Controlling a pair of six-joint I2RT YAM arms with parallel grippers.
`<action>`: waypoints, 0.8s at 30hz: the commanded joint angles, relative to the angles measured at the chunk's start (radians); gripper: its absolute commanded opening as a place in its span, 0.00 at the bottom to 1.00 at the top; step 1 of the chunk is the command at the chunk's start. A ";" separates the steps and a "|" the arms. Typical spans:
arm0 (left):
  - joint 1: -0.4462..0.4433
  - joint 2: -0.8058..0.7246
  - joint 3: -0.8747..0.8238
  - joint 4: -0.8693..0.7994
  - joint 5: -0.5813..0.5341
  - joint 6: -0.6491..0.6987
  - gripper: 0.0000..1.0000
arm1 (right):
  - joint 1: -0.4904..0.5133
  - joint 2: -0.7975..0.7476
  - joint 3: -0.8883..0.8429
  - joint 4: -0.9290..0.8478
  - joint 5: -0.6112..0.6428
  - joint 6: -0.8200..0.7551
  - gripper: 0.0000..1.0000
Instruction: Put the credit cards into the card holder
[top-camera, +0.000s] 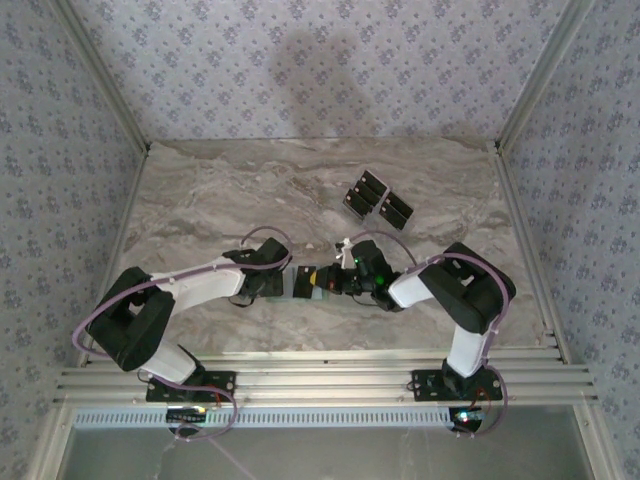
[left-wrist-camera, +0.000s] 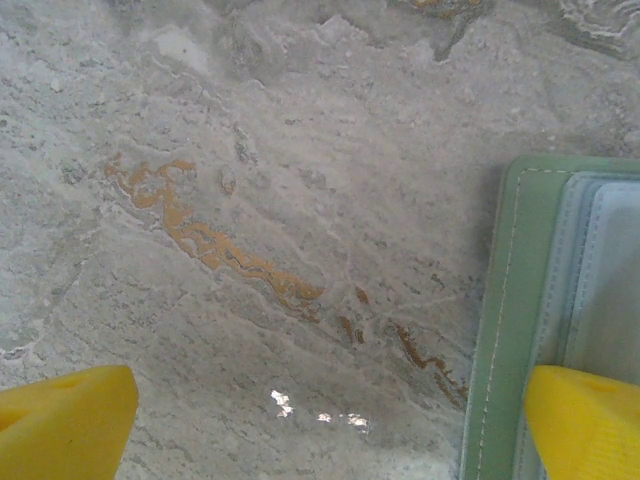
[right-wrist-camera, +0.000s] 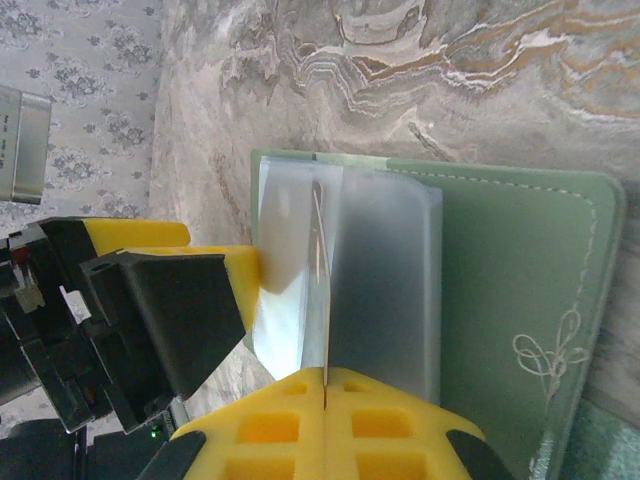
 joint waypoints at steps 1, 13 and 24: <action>-0.006 0.009 -0.034 -0.051 -0.008 -0.002 1.00 | 0.004 0.034 -0.004 0.019 -0.027 0.011 0.00; -0.005 0.013 -0.034 -0.049 -0.005 -0.002 1.00 | 0.007 0.090 0.026 0.045 -0.055 0.027 0.00; -0.005 0.014 -0.039 -0.046 -0.005 -0.003 1.00 | -0.014 0.110 0.043 0.056 -0.067 0.034 0.00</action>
